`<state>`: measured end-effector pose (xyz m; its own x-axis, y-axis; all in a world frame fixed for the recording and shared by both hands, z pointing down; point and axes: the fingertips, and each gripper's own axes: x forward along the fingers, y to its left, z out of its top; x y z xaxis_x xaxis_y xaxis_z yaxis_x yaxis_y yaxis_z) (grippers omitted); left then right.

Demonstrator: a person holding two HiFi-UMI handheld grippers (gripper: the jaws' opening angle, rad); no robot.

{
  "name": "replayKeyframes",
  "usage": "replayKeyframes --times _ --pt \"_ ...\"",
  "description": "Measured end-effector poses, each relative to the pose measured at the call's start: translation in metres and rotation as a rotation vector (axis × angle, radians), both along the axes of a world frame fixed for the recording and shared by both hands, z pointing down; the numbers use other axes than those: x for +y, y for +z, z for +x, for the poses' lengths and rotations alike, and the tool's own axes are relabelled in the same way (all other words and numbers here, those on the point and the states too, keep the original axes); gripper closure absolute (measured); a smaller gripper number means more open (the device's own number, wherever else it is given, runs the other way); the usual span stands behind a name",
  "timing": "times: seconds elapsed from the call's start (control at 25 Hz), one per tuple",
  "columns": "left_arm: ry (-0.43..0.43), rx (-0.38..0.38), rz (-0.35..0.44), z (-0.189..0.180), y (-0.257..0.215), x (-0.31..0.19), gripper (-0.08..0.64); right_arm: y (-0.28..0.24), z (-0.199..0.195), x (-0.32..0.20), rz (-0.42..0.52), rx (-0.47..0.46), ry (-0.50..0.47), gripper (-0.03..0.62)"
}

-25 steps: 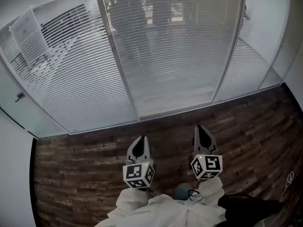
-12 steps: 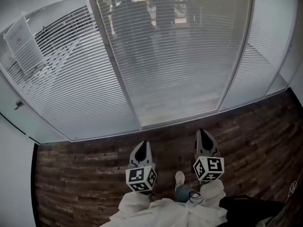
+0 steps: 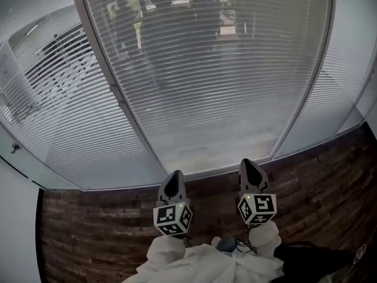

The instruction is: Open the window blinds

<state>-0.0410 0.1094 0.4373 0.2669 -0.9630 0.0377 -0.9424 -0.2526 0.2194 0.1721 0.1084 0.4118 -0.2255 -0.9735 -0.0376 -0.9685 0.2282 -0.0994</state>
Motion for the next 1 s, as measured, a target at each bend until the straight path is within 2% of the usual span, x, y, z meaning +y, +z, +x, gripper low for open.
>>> replayKeyframes --times 0.2,0.4,0.64,0.8,1.0 --pt "-0.049 -0.008 -0.036 0.003 0.012 -0.05 0.561 0.011 0.017 -0.064 -0.029 -0.038 -0.013 0.58" --pt "-0.085 -0.005 -0.046 -0.033 0.011 -0.107 0.561 0.013 -0.019 -0.122 -0.033 -0.016 -0.048 0.58" --pt "-0.043 -0.002 -0.043 -0.064 0.016 -0.182 0.561 0.02 -0.062 -0.193 -0.044 -0.017 -0.032 0.58" --pt "-0.022 -0.022 -0.004 -0.068 0.008 -0.215 0.561 0.016 -0.068 -0.216 -0.009 -0.01 -0.016 0.58" --pt "-0.028 -0.004 -0.026 -0.071 0.015 -0.242 0.561 0.02 -0.076 -0.242 -0.013 0.002 -0.029 0.579"
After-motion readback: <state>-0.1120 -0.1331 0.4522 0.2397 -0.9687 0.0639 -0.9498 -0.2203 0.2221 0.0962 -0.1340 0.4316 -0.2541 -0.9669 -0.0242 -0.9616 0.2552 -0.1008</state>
